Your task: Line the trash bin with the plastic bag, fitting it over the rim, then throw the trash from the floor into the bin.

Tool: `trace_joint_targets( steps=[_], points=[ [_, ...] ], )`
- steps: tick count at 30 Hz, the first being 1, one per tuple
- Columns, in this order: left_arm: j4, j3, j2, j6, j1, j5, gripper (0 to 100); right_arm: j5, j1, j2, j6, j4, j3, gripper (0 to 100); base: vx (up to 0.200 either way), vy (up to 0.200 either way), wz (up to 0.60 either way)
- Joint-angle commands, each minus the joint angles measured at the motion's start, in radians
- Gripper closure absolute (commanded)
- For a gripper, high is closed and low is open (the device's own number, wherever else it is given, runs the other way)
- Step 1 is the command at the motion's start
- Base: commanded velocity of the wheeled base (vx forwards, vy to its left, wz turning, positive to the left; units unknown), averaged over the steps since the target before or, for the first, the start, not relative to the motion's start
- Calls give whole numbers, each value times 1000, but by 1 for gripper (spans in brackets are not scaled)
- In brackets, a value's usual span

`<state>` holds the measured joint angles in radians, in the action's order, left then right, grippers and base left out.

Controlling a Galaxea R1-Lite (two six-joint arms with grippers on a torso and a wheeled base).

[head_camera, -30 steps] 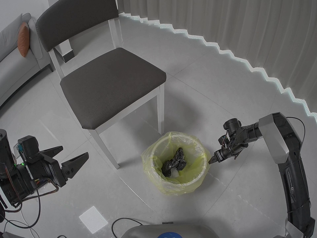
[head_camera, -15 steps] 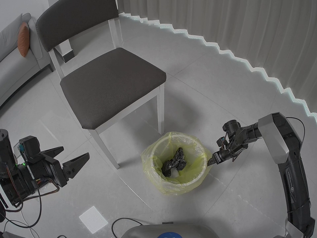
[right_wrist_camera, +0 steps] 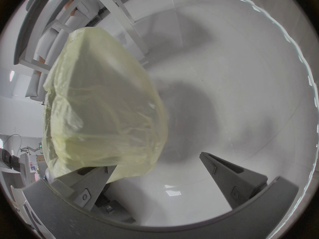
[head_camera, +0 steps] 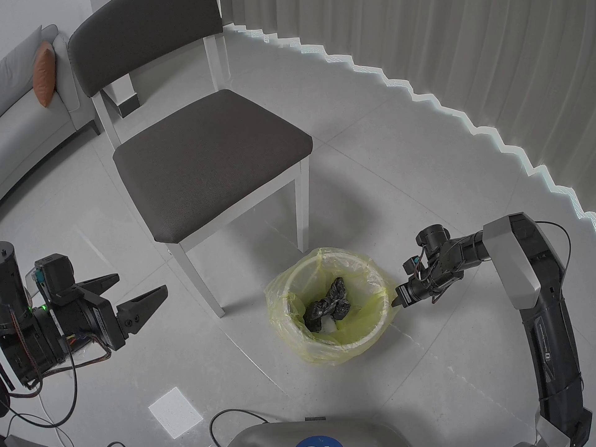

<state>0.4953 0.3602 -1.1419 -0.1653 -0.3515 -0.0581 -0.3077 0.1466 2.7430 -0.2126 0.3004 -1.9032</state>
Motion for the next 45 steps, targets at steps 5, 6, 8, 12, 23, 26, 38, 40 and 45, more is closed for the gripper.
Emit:
trace_joint_targets(
  steps=[5,6,8,12,23,26,38,40,45],
  points=[
    [0,-1,7,0,0,0,0,-1,-7,1,-1,0,-2,100,0,0,0],
    [0,-1,7,0,0,0,0,-1,-9,1,-1,0,-4,100,0,0,0],
    [0,-1,5,0,0,0,0,-1,-10,3,-2,-3,-4,100,0,0,0],
    [2,0,1,0,0,0,0,19,-15,58,-2,0,-88,100,0,0,0],
    [22,-9,-2,0,0,0,0,78,2,215,18,177,-97,100,0,0,0],
    [22,-9,-2,0,0,-2,0,73,4,201,24,218,-97,100,0,0,0],
    [22,-12,7,-2,-1,-3,0,39,22,78,27,217,-97,0,0,0,0],
    [22,-6,2,0,-4,-3,0,39,22,61,27,218,-97,0,0,0,0],
    [22,8,-53,-2,-15,-8,0,41,22,-22,56,215,-97,0,0,0,0]
  ],
)
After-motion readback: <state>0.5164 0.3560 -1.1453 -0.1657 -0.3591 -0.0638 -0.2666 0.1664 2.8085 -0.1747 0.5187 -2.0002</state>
